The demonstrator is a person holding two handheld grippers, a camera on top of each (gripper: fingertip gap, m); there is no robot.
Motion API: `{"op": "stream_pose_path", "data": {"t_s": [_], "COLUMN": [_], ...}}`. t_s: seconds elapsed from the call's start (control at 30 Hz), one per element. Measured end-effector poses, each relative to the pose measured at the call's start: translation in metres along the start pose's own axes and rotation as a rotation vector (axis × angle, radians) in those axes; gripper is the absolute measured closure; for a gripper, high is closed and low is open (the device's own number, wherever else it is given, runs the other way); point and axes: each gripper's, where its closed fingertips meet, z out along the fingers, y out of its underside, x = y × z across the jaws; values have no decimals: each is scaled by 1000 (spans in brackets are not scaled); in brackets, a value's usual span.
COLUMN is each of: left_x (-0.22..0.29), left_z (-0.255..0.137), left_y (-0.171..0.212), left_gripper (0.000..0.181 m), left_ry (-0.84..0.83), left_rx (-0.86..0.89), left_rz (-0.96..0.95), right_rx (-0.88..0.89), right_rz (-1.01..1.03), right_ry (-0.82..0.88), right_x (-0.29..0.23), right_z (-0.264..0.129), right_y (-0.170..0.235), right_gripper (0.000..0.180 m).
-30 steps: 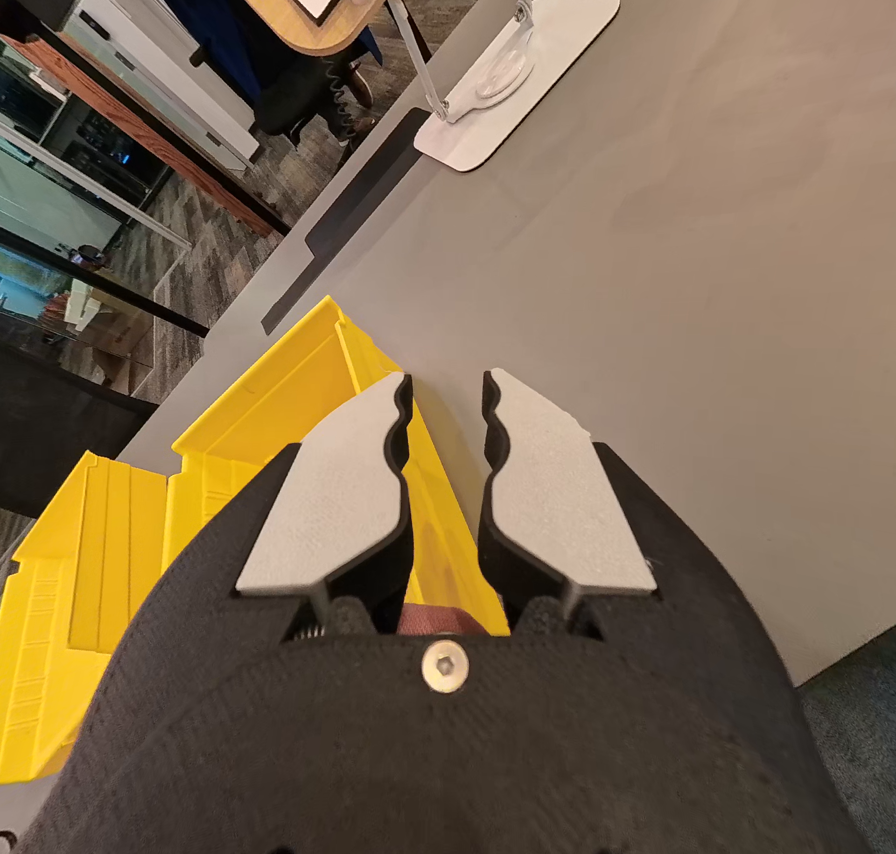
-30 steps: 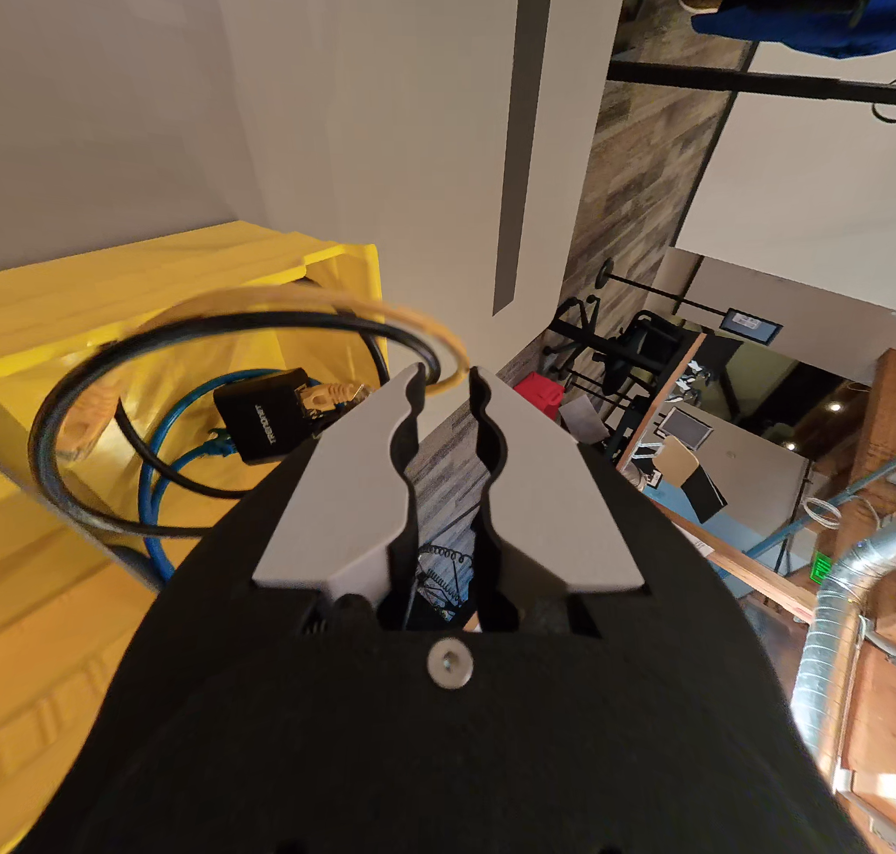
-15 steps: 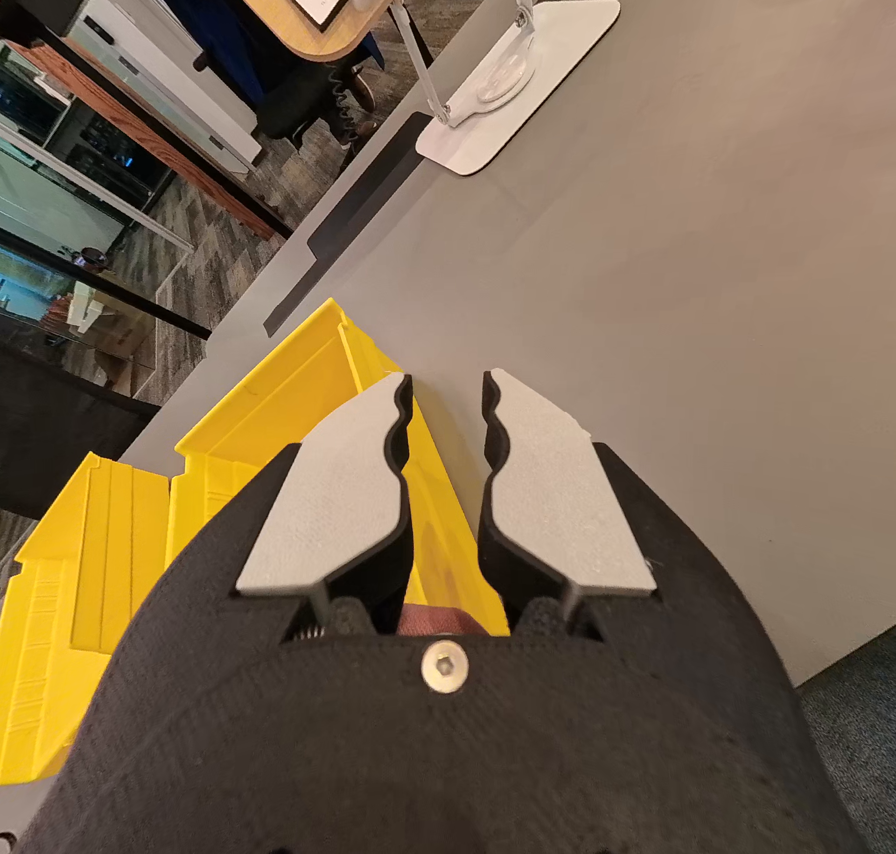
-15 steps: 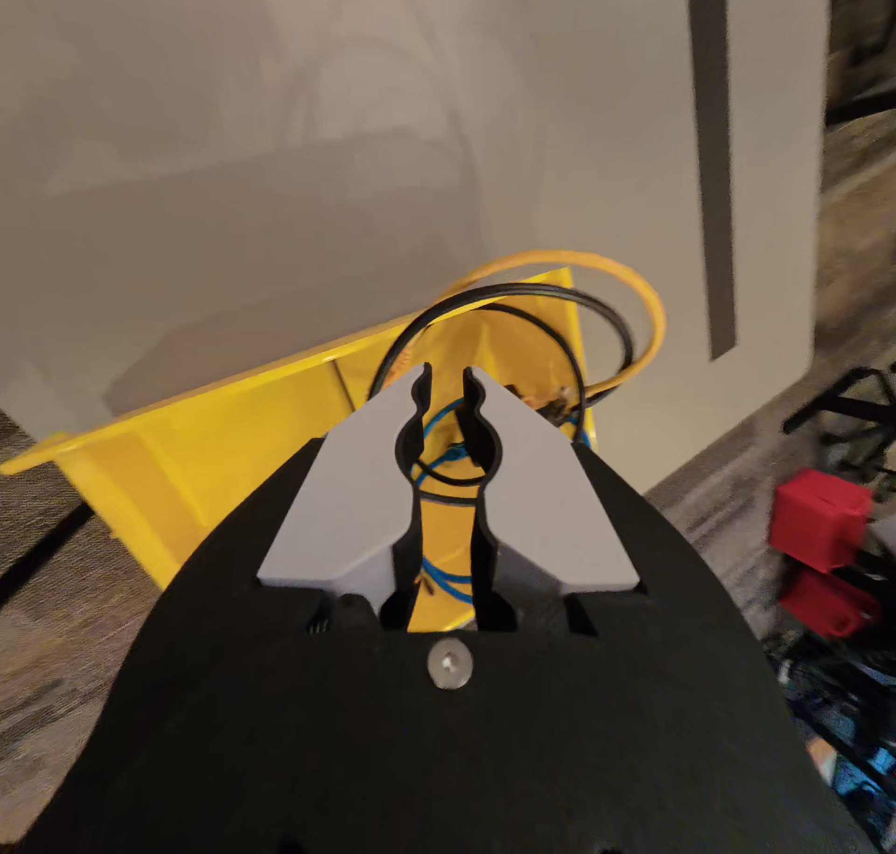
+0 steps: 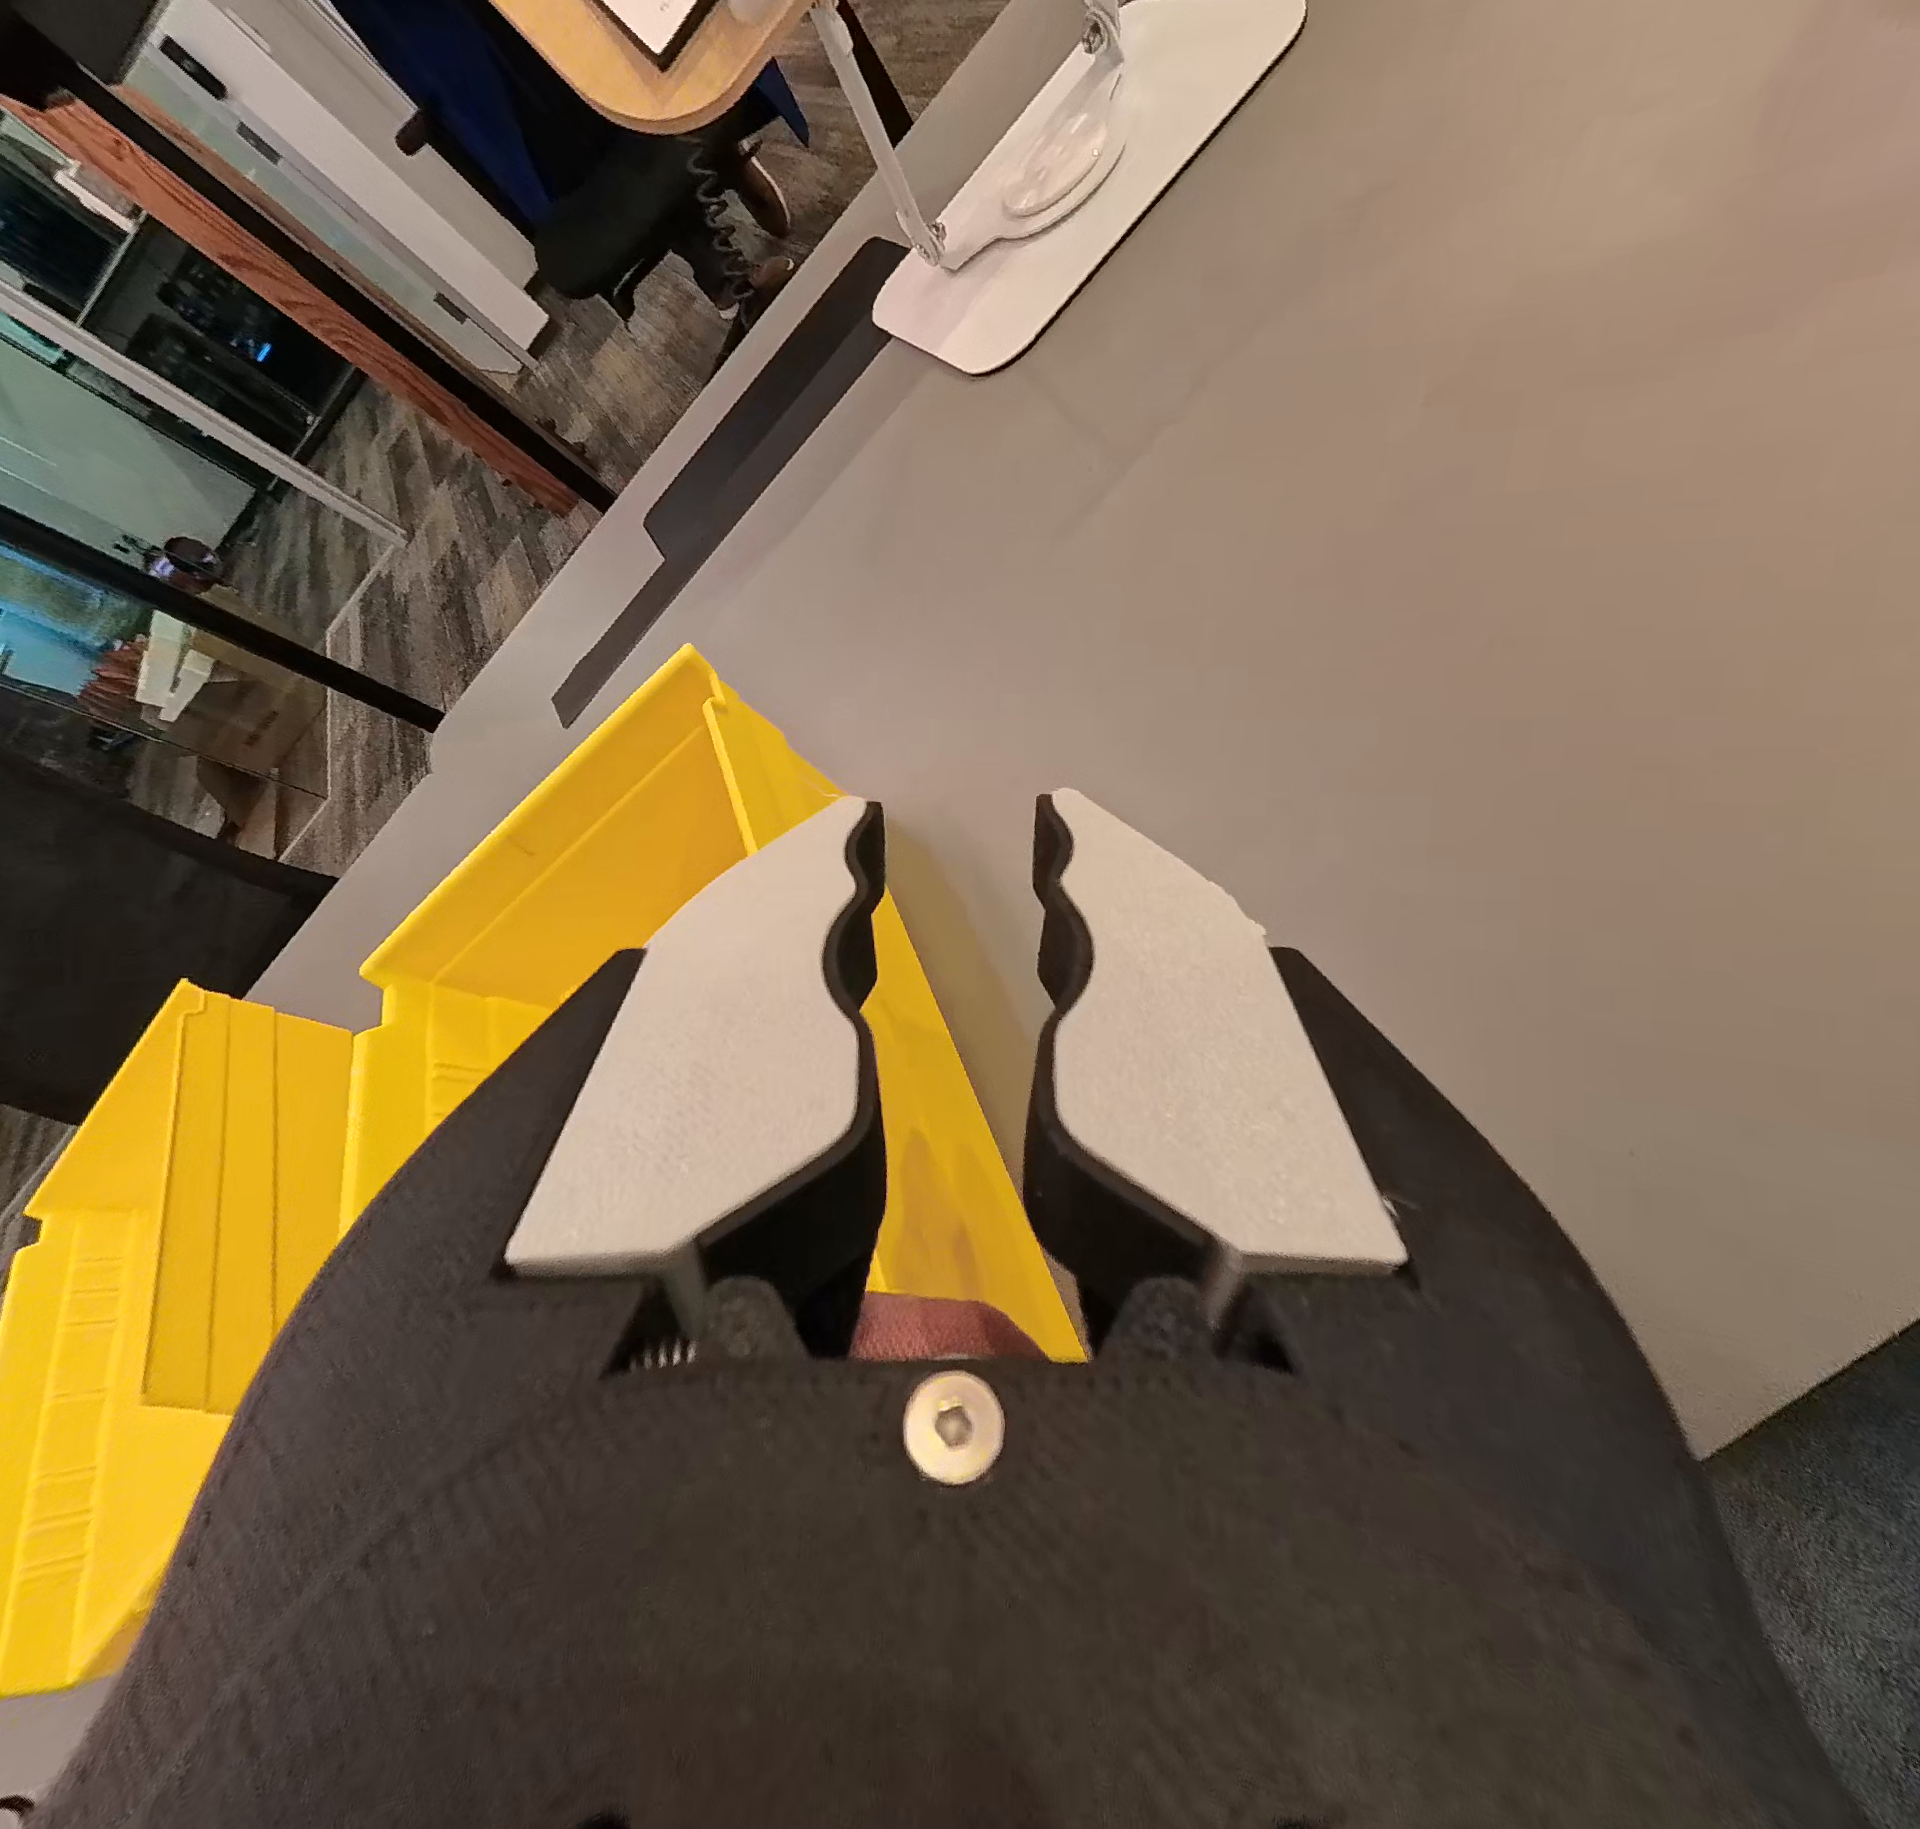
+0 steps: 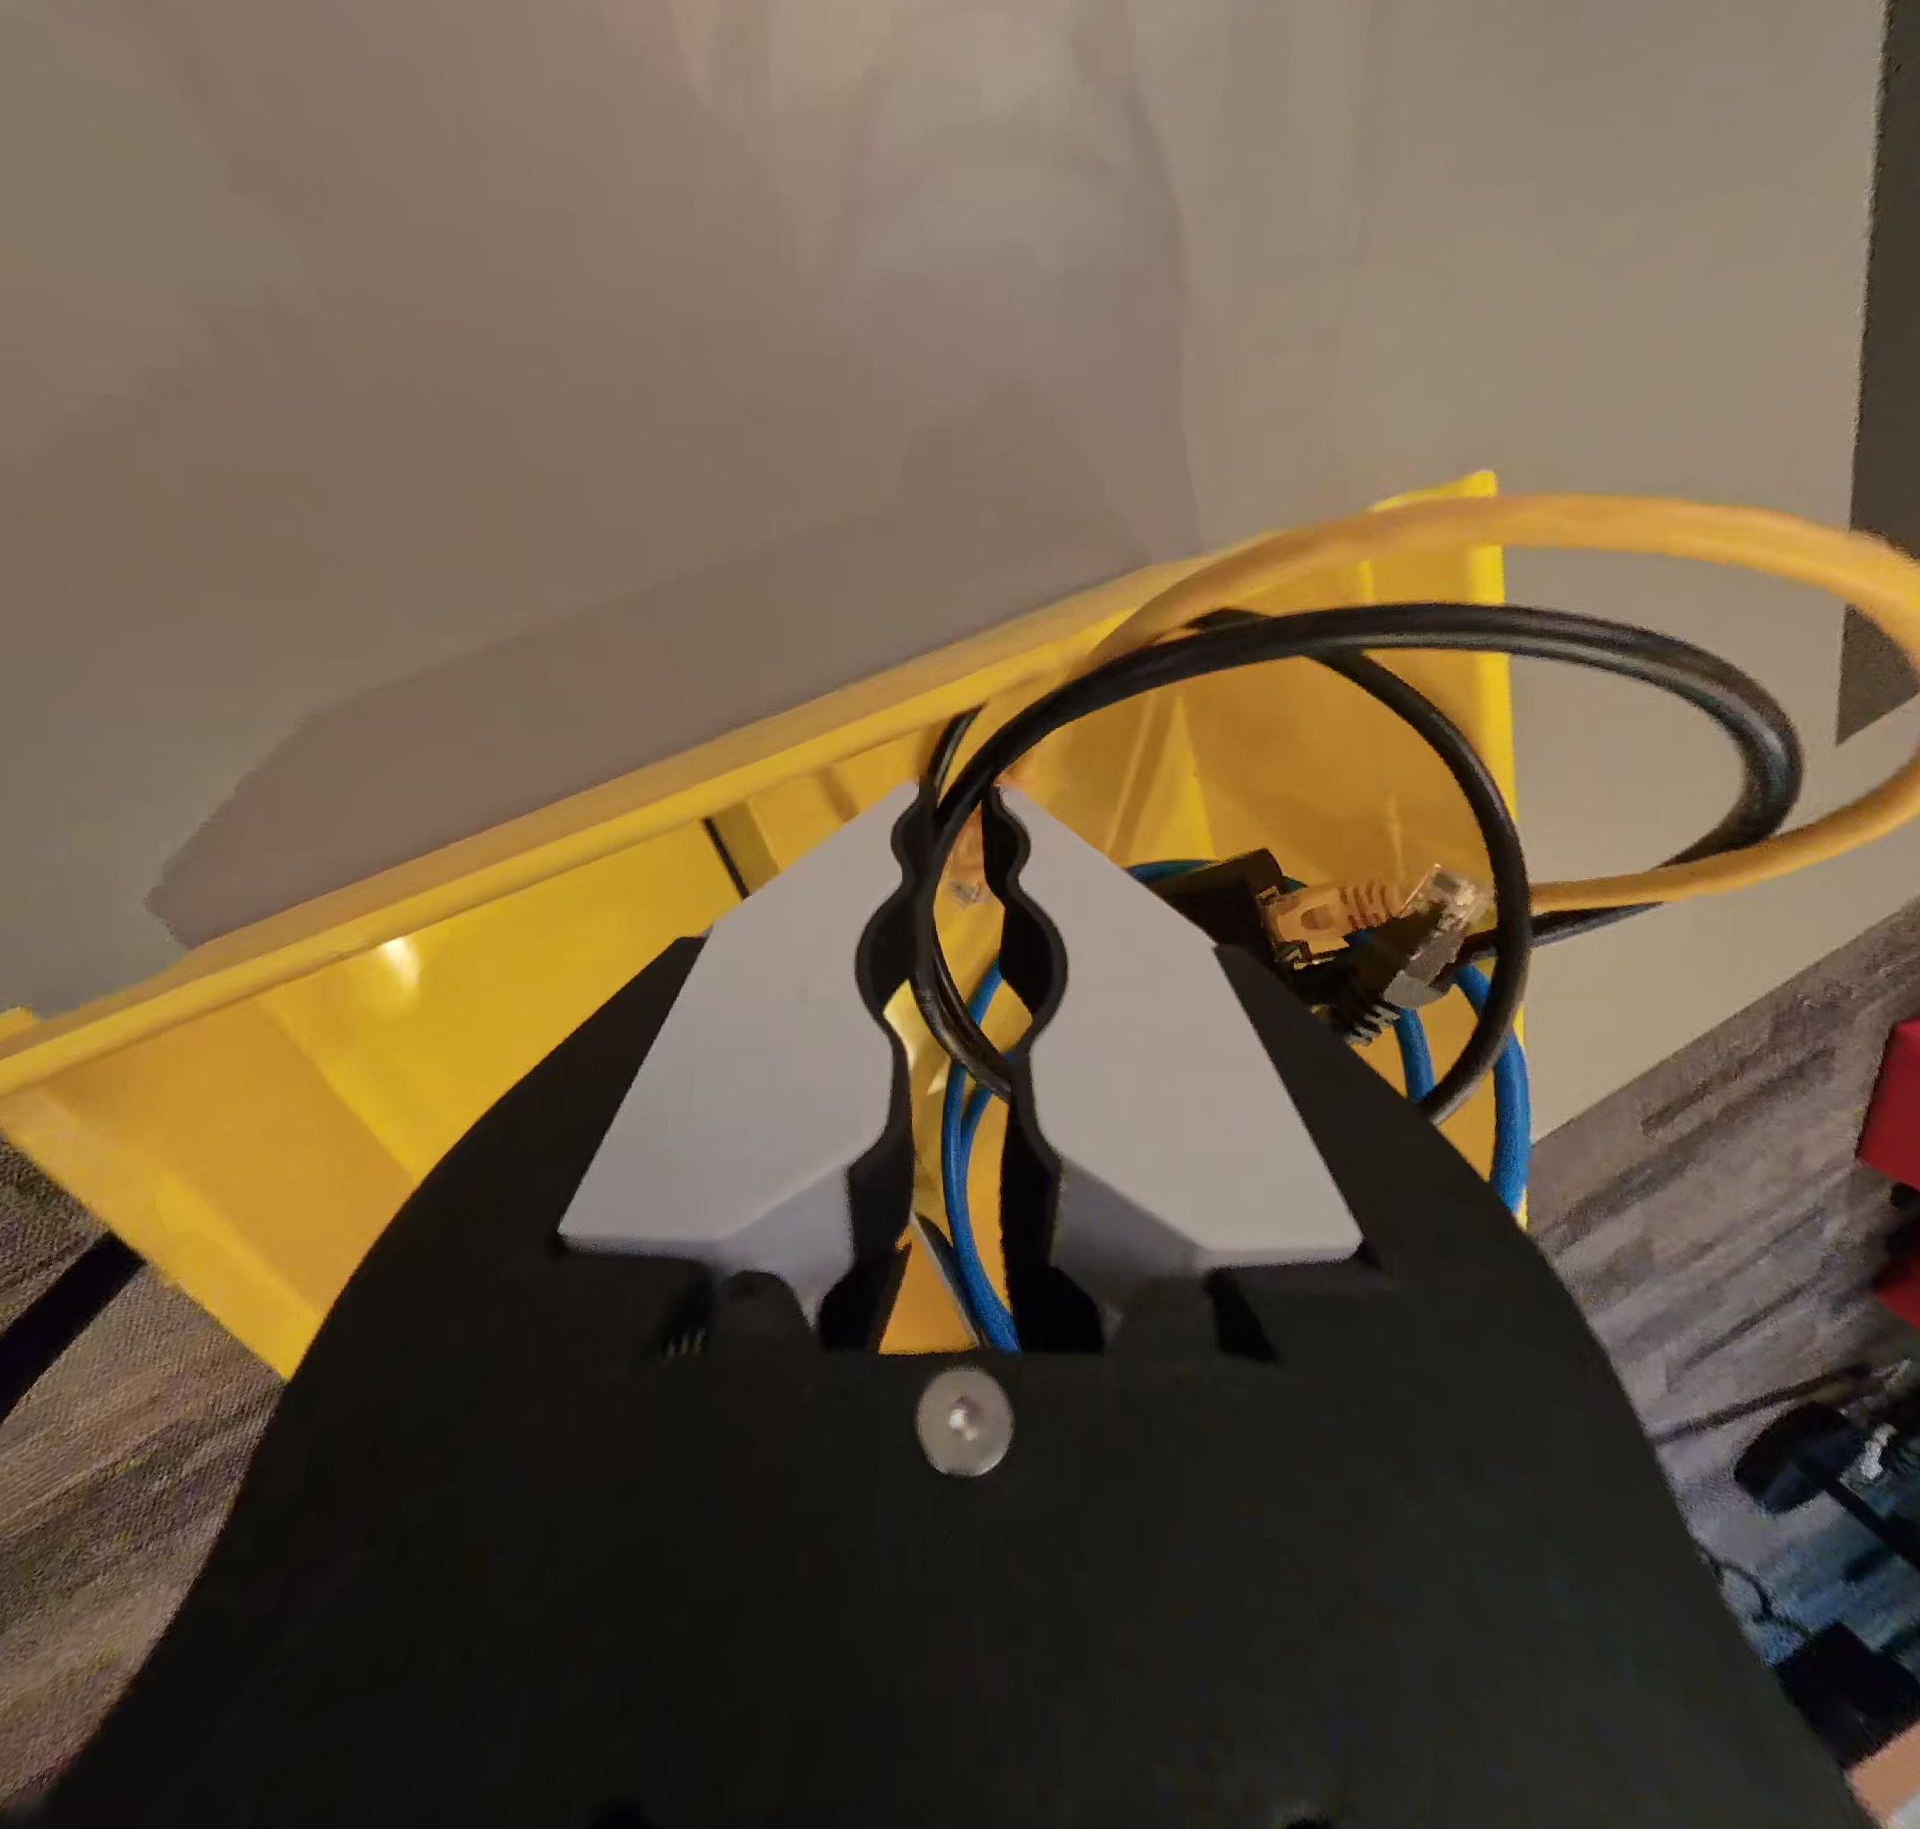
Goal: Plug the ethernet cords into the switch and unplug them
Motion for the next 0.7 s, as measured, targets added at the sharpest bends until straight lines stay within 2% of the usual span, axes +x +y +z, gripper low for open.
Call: {"op": "stream_pose_path", "data": {"t_s": [0.33, 0.37, 0.5, 0.7], "left_x": [2, 2, 1, -1], "left_z": [0, 0, 1, 0], "left_y": [1, 1, 2, 1], "left_gripper": [153, 153, 153, 153], "left_ry": [5, 5, 3, -1], "left_rx": [-4, -5, -6, -4], "left_rz": [4, 6, 5, 2], "right_rx": [-137, -141, -146, -57], "right_rz": [31, 31, 46, 70], "right_ry": [-121, -131, -137, -110], "right_x": [-3, -4, -6, -2], "right_z": [54, 53, 42, 5], "right_y": [24, 25, 26, 21], "right_gripper": [177, 177, 155, 142]}}
